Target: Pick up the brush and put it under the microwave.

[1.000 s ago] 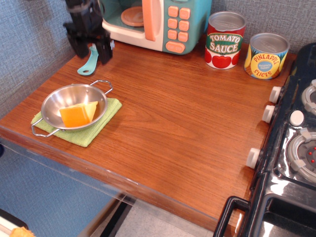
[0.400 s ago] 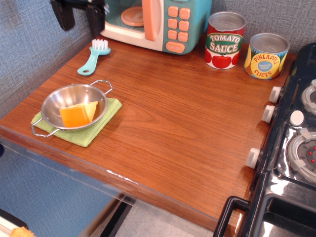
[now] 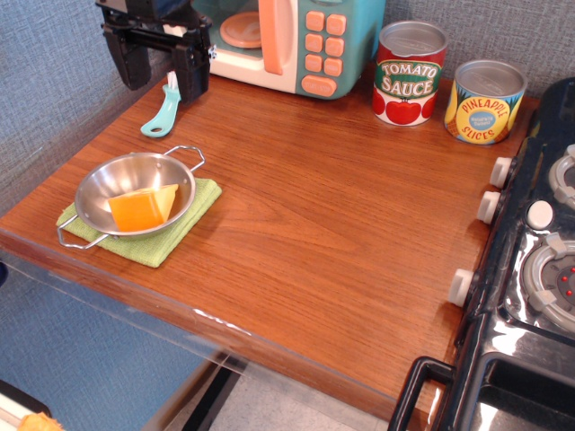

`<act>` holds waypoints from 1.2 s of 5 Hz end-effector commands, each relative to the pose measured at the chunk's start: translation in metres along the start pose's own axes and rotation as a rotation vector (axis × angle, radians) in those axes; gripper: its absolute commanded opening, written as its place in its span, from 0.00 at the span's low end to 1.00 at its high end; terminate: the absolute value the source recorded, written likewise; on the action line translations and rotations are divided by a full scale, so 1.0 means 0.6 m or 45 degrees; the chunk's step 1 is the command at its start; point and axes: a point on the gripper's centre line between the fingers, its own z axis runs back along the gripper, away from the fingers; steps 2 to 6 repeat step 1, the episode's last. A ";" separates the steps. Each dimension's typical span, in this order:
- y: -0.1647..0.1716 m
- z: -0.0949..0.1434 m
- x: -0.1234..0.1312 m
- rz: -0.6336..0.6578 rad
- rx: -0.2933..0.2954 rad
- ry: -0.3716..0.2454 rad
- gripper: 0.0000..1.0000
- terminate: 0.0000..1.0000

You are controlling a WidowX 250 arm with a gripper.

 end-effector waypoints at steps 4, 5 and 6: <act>0.000 0.040 0.006 -0.011 0.037 -0.080 1.00 1.00; 0.000 0.040 0.006 -0.011 0.037 -0.080 1.00 1.00; 0.000 0.040 0.006 -0.011 0.037 -0.080 1.00 1.00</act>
